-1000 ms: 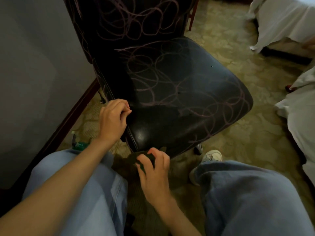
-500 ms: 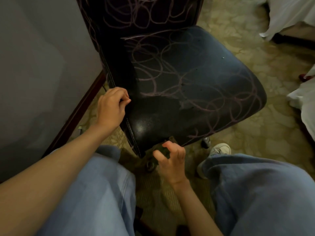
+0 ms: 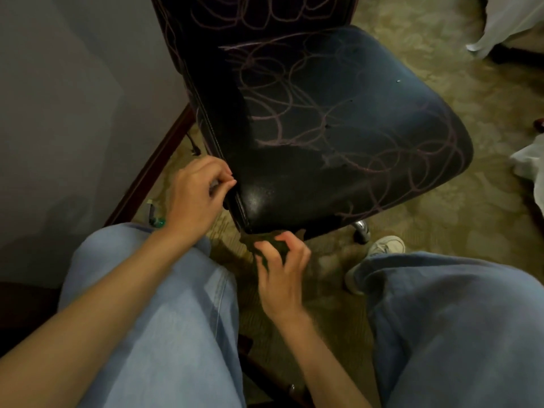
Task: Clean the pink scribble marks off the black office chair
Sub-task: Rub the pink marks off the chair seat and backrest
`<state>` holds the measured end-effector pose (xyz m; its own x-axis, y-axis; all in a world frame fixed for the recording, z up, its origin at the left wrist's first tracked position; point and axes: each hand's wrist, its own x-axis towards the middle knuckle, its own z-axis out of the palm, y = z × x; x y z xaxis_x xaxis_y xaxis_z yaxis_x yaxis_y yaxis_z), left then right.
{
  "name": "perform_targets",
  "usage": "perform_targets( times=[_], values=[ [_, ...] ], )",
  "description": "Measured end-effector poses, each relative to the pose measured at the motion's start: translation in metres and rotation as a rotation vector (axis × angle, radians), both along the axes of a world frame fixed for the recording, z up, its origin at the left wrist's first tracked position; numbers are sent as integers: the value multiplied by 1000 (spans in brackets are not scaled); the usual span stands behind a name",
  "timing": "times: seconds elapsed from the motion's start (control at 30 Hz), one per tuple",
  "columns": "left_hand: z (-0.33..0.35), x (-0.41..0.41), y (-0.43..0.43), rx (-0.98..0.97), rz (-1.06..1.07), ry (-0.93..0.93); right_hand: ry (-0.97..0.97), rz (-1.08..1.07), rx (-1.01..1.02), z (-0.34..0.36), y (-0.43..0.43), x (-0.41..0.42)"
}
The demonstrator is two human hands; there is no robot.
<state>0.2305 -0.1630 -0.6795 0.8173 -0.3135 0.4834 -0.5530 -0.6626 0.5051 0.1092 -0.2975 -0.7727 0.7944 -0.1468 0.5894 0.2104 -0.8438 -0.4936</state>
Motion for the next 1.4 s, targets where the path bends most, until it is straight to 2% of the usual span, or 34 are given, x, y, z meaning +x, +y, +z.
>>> perform_targets(
  times=[0.23, 0.5, 0.6, 0.67, 0.73, 0.83, 0.93, 1.07, 1.17, 1.27, 1.4],
  values=[
    [-11, -2, -2, 51, -42, 11, -11, 7, -106, -8, -13, 17],
    [-11, -3, -4, -11, -56, 34, 86, -292, 121, 14, -85, 42],
    [-10, -3, -3, -35, -26, 61, 101, -287, 164, 37, -80, 39],
    [-11, -1, -4, -51, 22, 78, 44, -194, 134, 60, -63, 40],
    [-11, 2, -3, -51, 54, 88, 32, -99, 6, 81, -40, 49],
    [-13, 6, -1, -12, 81, 80, 121, -2, -173, 91, -7, 64],
    [-13, 7, 3, -8, 126, 71, 201, 37, -236, 68, 9, 54],
    [-13, 9, 9, -3, 135, 69, 115, -10, -228, 35, 2, 27],
    [-11, 11, 12, 9, 130, 59, 209, 3, -258, 21, -7, 2],
    [-10, 17, 10, 41, 130, 35, 256, 3, -166, 26, -19, -11],
    [-2, 34, 9, 42, 147, 31, 149, -54, 38, 74, -32, 12]
  ],
)
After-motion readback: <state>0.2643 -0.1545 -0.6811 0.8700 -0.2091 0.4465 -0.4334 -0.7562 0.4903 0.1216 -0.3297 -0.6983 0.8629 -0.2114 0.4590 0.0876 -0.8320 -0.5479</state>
